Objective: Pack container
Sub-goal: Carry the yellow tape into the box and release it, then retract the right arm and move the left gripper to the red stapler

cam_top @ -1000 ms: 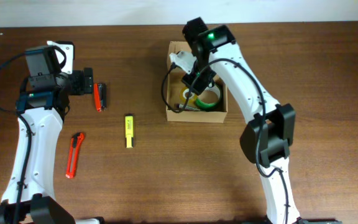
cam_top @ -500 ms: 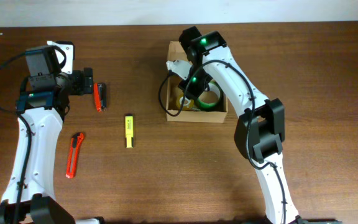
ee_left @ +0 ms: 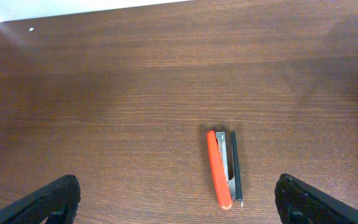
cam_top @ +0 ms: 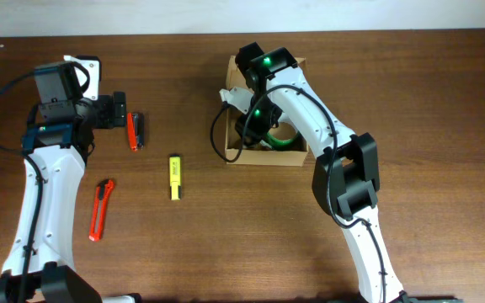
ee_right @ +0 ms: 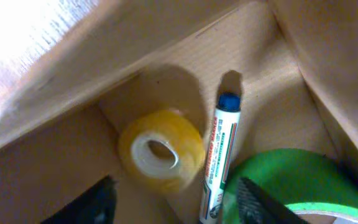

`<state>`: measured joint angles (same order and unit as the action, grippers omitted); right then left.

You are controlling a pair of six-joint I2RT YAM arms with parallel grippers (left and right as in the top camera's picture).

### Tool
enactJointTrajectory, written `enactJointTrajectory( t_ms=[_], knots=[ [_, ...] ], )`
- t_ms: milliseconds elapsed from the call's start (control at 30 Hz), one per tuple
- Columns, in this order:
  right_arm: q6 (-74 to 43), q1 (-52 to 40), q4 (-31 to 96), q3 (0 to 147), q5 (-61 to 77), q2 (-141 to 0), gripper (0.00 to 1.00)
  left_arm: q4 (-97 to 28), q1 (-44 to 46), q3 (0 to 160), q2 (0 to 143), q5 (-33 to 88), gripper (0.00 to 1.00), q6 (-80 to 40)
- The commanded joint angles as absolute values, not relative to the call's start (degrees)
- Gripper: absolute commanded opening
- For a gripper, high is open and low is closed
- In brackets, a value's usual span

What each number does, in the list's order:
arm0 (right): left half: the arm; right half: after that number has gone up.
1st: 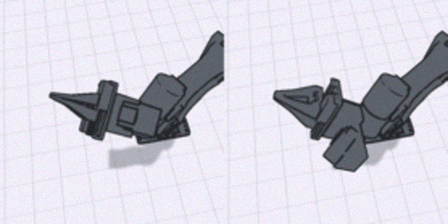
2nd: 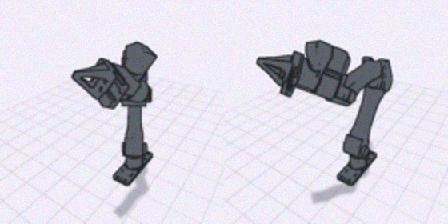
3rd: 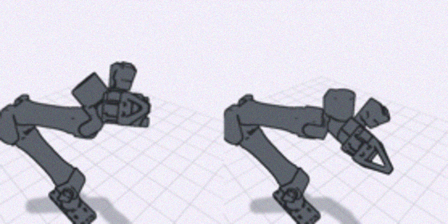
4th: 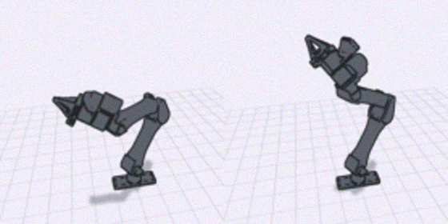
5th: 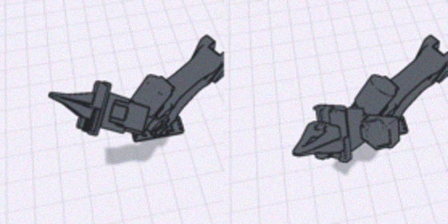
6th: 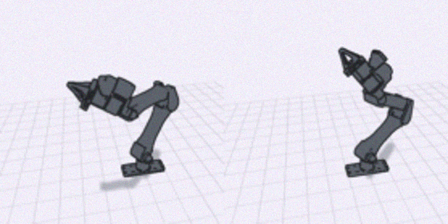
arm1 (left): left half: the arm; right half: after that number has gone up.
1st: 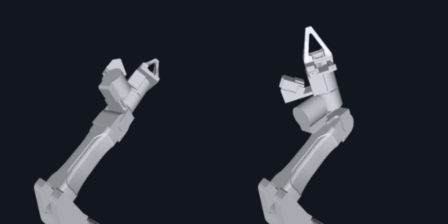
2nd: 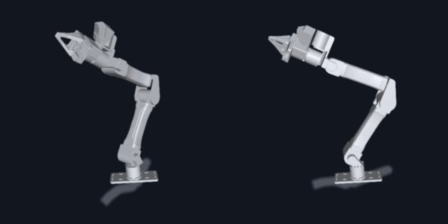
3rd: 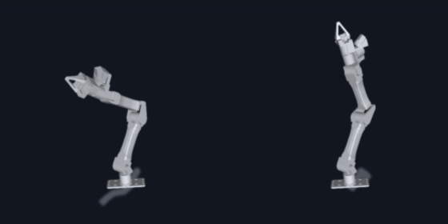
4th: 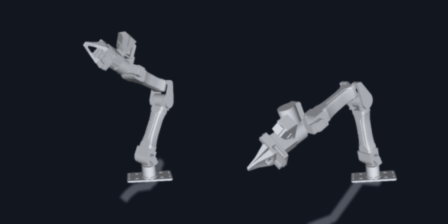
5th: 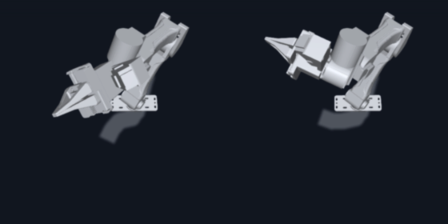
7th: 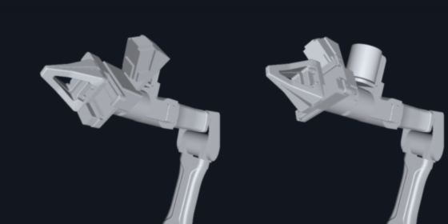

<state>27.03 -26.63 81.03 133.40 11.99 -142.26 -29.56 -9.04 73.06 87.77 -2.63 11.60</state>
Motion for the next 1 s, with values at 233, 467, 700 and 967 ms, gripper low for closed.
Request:
enactJointTrajectory(
  t_ms=[233, 467, 700, 967],
  knots=[
    [22.4, -26.9, 85.2, 145.1, 9.5, -139.5, 0.82, -29.6, -9.3, 74.2, 88.4, -2.8, 1.00, 12.6],
    [16.0, -26.5, 90.0, 158.9, 0.8, -134.4, 0.88, -29.6, -9.3, 74.2, 88.4, -2.8, 0.99, 12.6],
    [9.9, -18.2, 87.2, 142.6, -6.8, -115.6, 0.88, -30.4, -9.2, 74.2, 88.4, -2.8, 0.99, 12.5],
    [3.1, 8.3, 82.0, 114.3, 0.6, -88.6, 0.93, -33.3, -6.5, 74.2, 85.3, -2.4, 1.00, 12.6]
  ],
)
